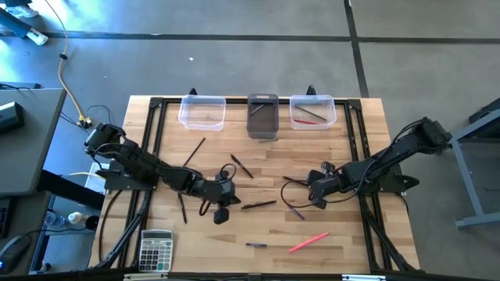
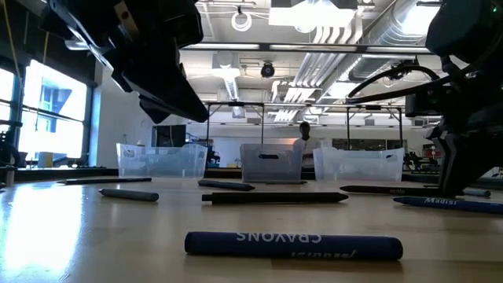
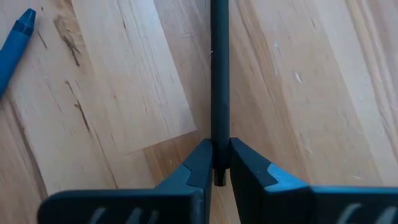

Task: Sort crayons/erasers/pens/pencils in bins
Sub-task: Put the black pen into the left transparent bin

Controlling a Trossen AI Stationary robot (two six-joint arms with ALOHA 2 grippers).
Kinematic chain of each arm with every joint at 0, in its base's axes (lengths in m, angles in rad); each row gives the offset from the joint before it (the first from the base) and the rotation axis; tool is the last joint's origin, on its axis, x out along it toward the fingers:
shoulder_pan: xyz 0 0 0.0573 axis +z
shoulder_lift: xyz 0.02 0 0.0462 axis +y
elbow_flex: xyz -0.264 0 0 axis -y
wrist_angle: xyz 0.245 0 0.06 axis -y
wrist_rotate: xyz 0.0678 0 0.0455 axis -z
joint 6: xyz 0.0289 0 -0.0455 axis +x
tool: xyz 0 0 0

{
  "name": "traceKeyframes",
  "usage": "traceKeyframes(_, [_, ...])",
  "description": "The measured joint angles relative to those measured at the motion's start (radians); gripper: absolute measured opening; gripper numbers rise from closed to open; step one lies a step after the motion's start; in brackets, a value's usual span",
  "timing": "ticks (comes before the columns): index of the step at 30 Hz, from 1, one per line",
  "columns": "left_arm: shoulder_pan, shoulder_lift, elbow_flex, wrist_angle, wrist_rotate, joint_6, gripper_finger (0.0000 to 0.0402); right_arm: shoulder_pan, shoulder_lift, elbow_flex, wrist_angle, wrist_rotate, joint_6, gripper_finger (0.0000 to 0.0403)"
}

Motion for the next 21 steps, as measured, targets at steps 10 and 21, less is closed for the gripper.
traceKeyframes(10, [-0.005,0.000,-0.168,0.444,-0.098,0.003,0.0000,-0.001,0.006,-0.006,0.162,0.026,-0.022,0.0028])
traceKeyframes(21, [0.000,0.000,-0.256,0.799,-0.126,0.000,0.0026,-0.003,0.006,-0.006,0.719,0.175,-0.189,0.0028])
